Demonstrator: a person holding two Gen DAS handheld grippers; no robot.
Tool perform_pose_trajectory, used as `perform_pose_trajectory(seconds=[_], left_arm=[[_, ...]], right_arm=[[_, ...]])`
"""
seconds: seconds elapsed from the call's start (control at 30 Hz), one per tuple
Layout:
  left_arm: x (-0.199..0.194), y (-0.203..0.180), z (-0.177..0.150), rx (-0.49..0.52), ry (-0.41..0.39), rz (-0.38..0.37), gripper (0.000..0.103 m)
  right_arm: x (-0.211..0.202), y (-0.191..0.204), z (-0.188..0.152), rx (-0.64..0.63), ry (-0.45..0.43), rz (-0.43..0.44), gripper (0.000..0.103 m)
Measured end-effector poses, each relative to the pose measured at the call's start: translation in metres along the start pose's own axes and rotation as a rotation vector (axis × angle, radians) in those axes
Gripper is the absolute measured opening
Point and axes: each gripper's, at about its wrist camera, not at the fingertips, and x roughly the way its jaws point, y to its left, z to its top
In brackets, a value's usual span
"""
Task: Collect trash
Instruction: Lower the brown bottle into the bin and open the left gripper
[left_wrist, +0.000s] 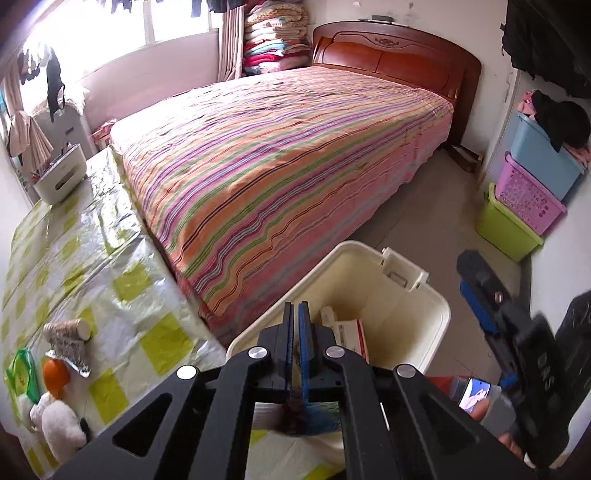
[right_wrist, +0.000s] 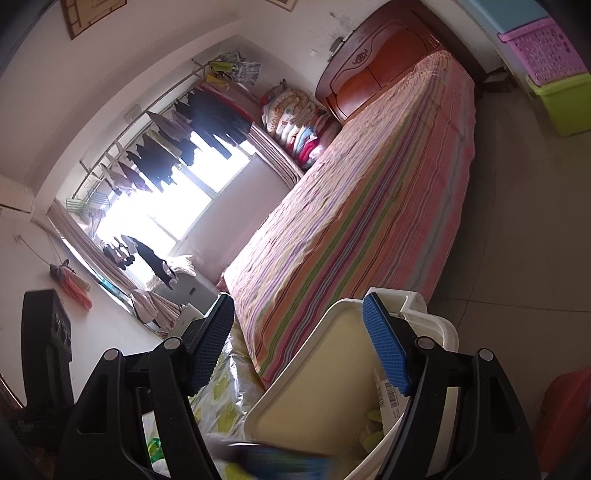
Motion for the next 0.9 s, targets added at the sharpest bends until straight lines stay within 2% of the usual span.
perform_pose_trajectory(seconds=[0.1, 0.23, 0.27, 0.3, 0.37, 0.43, 0.57, 0.73, 0.83, 0.9], left_arm=[[0.000, -0.001, 0.006, -0.008, -0.008, -0.009, 0.004], [0.003, 0.011, 0.006, -0.075, 0.004, -0.032, 0.009], [0.004, 0.015, 0.005, -0.094, 0.014, -0.031, 0.020], [0.004, 0.019, 0.002, -0.117, 0.023, -0.031, 0.048], [0.000, 0.027, -0.002, -0.157, 0.000, -0.028, 0.076], [-0.011, 0.034, -0.008, -0.187, -0.050, -0.014, 0.076], [-0.024, 0.045, -0.014, -0.205, -0.062, -0.020, 0.076], [-0.046, 0.062, -0.031, -0.218, -0.097, 0.009, 0.076], [-0.059, 0.072, -0.042, -0.207, -0.117, 0.073, 0.076], [-0.067, 0.079, -0.051, -0.194, -0.123, 0.143, 0.076]], right_arm=[[0.000, 0.001, 0.000, 0.001, -0.005, 0.002, 0.071], [0.002, 0.003, -0.002, -0.008, 0.006, 0.007, 0.071], [0.003, 0.004, -0.003, -0.013, 0.010, 0.008, 0.071], [0.004, 0.005, -0.003, -0.018, 0.013, 0.007, 0.071], [0.005, 0.008, -0.005, -0.029, 0.020, 0.007, 0.072], [0.008, 0.012, -0.006, -0.042, 0.031, 0.005, 0.074], [0.012, 0.021, -0.012, -0.071, 0.051, 0.008, 0.081], [0.017, 0.033, -0.020, -0.114, 0.079, 0.014, 0.087], [0.021, 0.045, -0.028, -0.151, 0.096, 0.016, 0.092], [0.024, 0.053, -0.034, -0.180, 0.110, 0.018, 0.094]])
